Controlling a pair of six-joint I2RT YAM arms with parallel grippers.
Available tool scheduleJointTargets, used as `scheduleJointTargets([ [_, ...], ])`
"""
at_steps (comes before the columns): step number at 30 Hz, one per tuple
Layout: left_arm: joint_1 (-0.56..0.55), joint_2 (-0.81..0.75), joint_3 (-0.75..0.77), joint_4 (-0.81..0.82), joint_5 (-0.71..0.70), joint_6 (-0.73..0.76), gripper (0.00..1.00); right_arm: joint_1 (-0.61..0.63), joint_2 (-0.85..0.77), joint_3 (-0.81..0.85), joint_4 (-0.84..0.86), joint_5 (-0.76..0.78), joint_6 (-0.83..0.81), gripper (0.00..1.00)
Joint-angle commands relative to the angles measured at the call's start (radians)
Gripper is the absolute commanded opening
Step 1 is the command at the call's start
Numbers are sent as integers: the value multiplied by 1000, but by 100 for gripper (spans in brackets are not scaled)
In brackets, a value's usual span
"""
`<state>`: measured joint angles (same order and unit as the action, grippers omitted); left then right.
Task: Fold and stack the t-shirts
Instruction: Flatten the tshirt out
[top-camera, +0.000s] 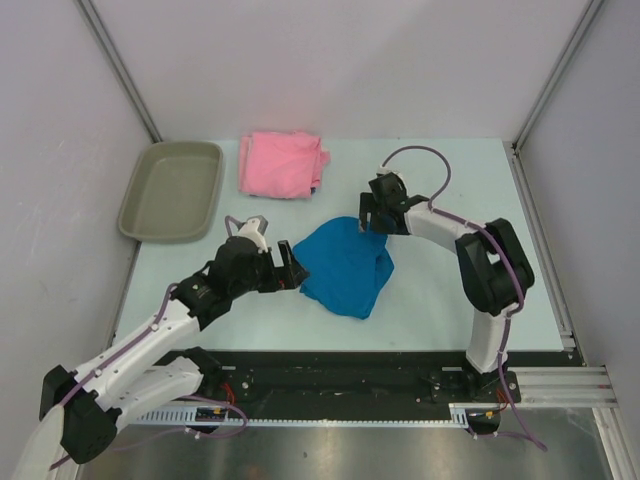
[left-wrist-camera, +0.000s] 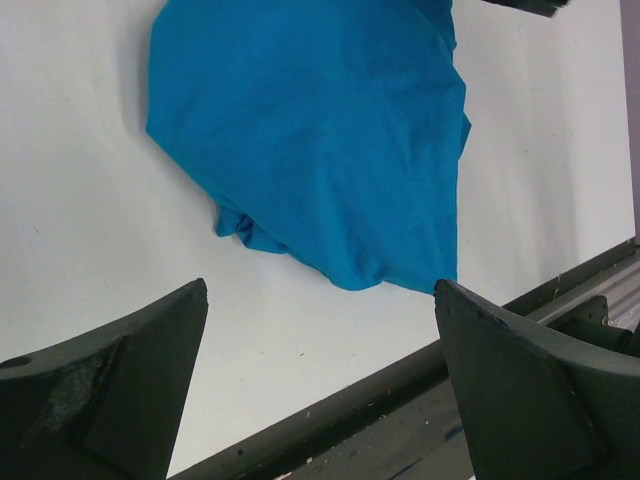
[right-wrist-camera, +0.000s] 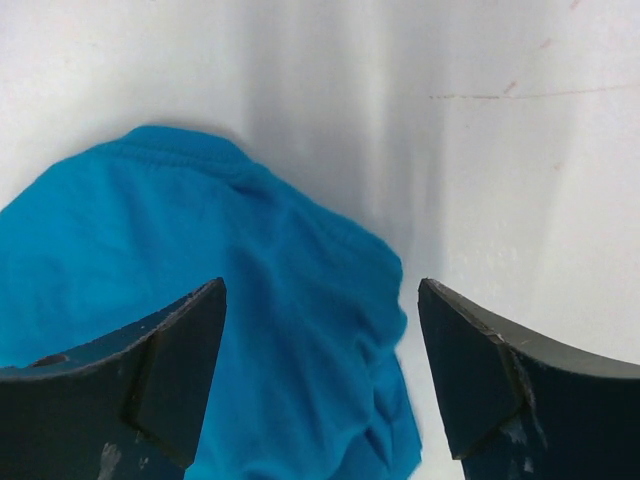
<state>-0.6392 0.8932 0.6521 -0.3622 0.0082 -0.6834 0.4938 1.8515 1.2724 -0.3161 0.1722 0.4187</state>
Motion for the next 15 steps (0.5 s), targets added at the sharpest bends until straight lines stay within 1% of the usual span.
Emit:
scheduleJointTargets([
  [1,-5,-20,-17,52,22,-22,100,0,87,105,15,-5,6,79],
  [4,-5,-11,-17,48,23,-16,100,9,123,120,8,12,14,52],
  [5,-5,-10,-19,46,19,-13,100,14,126,130,3,27,14,29],
  [6,-5,-11,-19,42,15,-10,100,18,121,134,-4,45,6,16],
  [7,-5,-13,-19,39,10,-10,100,34,112,139,-8,103,2,0],
  [9,-5,-20,-28,48,16,-7,100,58,50,153,4,171,-46,0],
  [10,-5,-23,-31,48,16,-11,100,74,14,156,17,243,-69,0],
  [12,-5,-27,-37,55,16,-15,100,121,-43,221,8,303,-109,0],
  [13,-4,-28,-39,52,15,-19,100,138,-110,254,0,331,-156,0],
  [14,-5,-30,-40,54,16,-19,100,182,-144,293,-3,349,-181,0],
  [15,-5,-31,-42,54,18,-24,100,208,-184,364,-3,365,-211,0],
])
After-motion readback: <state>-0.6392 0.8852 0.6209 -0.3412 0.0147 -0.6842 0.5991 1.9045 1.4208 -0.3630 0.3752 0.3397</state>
